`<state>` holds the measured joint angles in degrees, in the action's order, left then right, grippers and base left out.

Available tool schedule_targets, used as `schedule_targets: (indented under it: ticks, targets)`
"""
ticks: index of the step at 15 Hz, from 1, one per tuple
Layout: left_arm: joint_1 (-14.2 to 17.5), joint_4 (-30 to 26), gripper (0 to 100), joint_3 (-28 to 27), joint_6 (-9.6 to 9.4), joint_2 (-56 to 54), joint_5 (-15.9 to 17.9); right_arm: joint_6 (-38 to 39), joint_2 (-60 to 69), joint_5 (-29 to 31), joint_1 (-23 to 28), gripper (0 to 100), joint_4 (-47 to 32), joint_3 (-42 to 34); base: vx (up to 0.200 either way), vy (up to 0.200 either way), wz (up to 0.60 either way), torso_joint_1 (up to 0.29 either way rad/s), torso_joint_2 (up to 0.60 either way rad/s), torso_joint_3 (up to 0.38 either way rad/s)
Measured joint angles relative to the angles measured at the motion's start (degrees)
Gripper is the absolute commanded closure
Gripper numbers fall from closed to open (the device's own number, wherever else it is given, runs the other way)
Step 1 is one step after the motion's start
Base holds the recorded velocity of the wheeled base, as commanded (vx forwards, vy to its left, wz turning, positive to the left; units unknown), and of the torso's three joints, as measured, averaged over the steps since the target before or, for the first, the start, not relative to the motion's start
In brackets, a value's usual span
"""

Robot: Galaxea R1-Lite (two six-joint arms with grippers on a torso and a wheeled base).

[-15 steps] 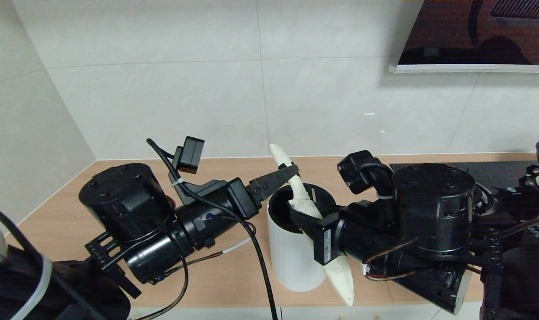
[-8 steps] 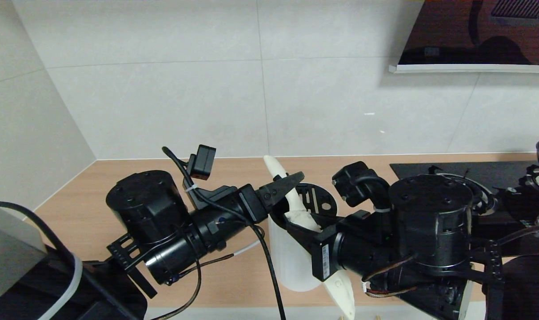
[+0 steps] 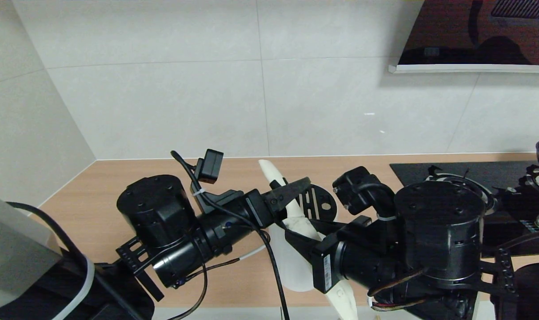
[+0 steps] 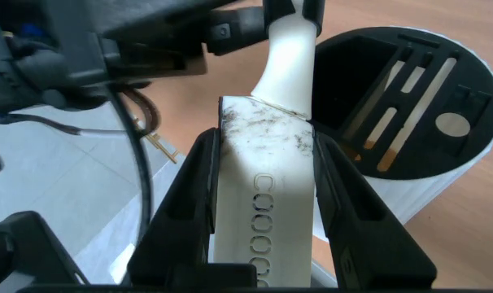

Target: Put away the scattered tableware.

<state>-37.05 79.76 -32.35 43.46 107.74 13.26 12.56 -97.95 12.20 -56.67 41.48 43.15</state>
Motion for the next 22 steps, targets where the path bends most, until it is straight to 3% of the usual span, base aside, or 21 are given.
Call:
schedule_targets:
  ticks: [9, 10, 22]
  targets:
    - [-0.13, 0.05, 0, 0.02, 0.02, 0.74, -0.13, -0.68, 0.71, 0.06, -0.32, 100, -0.02, -0.46, 0.0, 0.0, 0.0, 0.0, 0.0, 0.0]
    - [-0.13, 0.07, 100, 0.02, 0.02, 0.74, -0.13, -0.71, 0.74, 0.02, -0.35, 100, 0.0, -0.57, 0.0, 0.0, 0.0, 0.0, 0.0, 0.0]
    - [-0.22, 0.18, 100, 0.44, 0.02, 0.02, 0.17, -0.68, 1.51, 0.2, -0.33, 100, -0.1, -0.68, 0.0, 0.0, 0.0, 0.0, 0.0, 0.0]
